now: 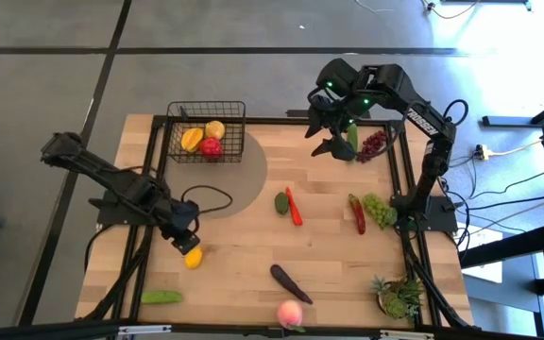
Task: Build produce basket
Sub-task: Put the yellow lemon into the black wire basket
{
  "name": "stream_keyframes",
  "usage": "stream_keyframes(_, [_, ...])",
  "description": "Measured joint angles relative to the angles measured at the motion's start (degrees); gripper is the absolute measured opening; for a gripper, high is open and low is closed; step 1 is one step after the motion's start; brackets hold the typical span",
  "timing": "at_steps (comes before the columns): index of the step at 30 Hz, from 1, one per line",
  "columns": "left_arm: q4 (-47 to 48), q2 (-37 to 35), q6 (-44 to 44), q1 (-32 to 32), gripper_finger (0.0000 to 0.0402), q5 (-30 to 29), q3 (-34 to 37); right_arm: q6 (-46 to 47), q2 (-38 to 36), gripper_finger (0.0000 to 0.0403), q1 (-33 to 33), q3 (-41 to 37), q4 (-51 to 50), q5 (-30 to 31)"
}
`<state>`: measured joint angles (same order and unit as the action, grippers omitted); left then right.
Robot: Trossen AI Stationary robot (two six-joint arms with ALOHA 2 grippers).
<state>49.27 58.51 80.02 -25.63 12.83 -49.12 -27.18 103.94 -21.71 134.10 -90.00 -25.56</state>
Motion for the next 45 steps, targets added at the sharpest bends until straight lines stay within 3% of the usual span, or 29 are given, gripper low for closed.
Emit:
stream_keyframes(4, [0.47, 3.27, -1.06, -0.04, 0.0093, 4.54, 0.0, -0.02, 0.0, 0.0261, 0.0, 0.0, 0.0, -0.01])
stream_keyframes(12, [0.27, 10.15, -1.43, -0.09, 0.0105, 6.03, 0.0, -0.03, 0.0, 0.0262, 0.0, 0.0, 0.0, -0.02])
stream_keyframes(33, [-2.29, 11.68, 4.06, -1.14, 0.0106, -1.6, 0.0, -0.06, 0.0, 0.0262, -0.02, 0.0, 5.4, 0.0])
stream_keyframes(45, [-2.33, 11.67, 10.37, -1.14, 0.0106, -2.61, 0.0, -0.07, 0.0, 0.0262, 0.0, 0.0, 8.09, 0.02])
